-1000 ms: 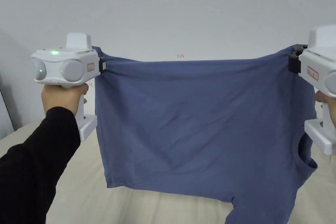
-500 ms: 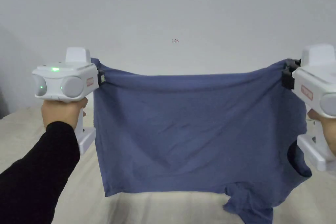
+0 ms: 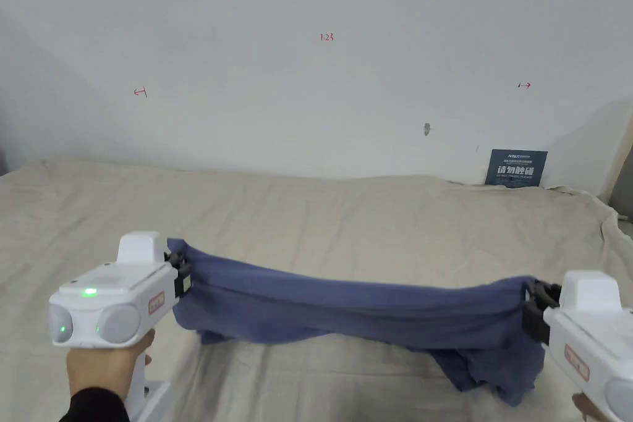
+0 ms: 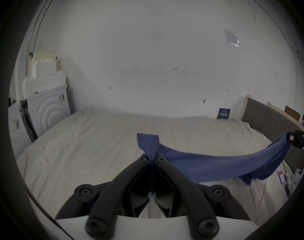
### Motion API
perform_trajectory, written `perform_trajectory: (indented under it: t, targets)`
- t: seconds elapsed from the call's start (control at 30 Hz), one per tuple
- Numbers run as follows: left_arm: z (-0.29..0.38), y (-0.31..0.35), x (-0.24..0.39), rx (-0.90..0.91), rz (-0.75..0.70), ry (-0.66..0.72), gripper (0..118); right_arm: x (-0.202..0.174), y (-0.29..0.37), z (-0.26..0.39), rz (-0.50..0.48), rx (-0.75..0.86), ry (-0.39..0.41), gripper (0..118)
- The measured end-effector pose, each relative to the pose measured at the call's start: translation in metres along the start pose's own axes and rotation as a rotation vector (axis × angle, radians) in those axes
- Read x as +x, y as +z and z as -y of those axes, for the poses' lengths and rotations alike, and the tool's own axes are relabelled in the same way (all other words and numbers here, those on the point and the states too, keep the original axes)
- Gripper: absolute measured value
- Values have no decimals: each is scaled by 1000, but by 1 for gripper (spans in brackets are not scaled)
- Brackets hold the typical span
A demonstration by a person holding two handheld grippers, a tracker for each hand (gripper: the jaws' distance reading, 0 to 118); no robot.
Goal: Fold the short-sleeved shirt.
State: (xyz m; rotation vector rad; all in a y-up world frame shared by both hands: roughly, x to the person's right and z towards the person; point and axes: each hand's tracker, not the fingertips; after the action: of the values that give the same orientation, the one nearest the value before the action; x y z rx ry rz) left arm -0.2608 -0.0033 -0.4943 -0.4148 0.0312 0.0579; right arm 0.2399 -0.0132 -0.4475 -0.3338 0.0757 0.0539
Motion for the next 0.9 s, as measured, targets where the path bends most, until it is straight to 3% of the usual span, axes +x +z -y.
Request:
perform_trajectory:
  t: [0.57,0.9]
  targets:
    - [183,139,-63,-229,-48,78,0,-28,176,154,-89,-204,-119,4]
    - [244,179,-65,-308,-66,42,0,-40,218,214,-79,-327,-137,4]
